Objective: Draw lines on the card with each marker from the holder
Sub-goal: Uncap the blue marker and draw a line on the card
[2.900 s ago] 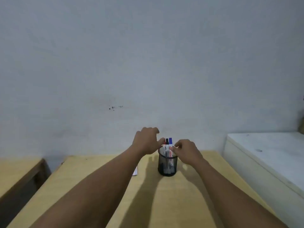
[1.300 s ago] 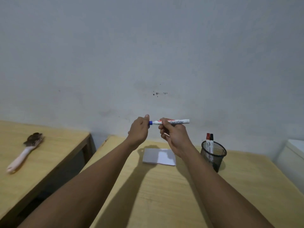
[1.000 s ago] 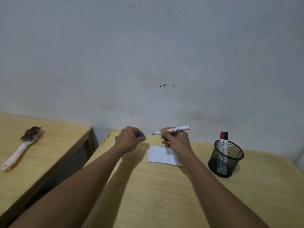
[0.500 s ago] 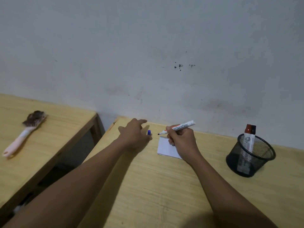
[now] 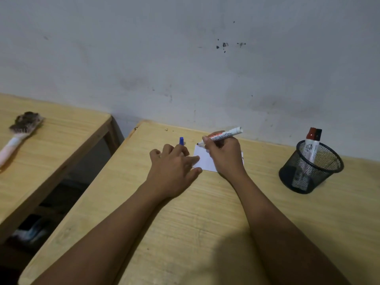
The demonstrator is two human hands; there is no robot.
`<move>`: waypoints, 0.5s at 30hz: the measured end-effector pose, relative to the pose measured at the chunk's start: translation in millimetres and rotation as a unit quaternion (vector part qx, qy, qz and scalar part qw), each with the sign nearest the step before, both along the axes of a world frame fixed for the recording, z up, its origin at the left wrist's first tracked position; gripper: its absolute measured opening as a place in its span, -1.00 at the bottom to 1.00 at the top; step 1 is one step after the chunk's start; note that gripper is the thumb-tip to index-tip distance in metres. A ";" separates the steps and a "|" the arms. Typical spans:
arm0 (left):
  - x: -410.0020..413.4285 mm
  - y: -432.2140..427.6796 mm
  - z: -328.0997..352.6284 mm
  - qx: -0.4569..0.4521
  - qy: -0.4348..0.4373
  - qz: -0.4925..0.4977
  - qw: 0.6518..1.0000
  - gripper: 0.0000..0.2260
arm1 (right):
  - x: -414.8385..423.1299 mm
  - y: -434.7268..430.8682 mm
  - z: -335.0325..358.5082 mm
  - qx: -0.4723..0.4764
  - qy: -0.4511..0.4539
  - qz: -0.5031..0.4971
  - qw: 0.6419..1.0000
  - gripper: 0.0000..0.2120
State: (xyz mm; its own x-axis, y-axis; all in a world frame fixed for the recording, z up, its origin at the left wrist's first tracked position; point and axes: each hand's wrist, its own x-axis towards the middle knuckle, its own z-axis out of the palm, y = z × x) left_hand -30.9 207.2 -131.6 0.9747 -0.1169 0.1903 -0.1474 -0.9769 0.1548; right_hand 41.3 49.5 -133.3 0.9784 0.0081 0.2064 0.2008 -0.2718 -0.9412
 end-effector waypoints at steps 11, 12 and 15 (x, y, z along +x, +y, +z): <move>-0.4 11.3 0.9 0.013 0.061 -0.082 0.995 -0.51 | 5.2 2.2 -2.1 -0.036 0.009 -0.001 0.999 -0.82; -0.3 11.8 1.3 0.021 0.057 -0.087 0.994 -0.49 | 5.5 2.3 -2.4 -0.037 0.010 0.000 0.999 -0.82; 0.7 12.6 0.9 0.042 0.047 -0.089 0.994 -0.48 | 6.2 2.4 -3.1 -0.043 0.008 0.003 0.999 -0.83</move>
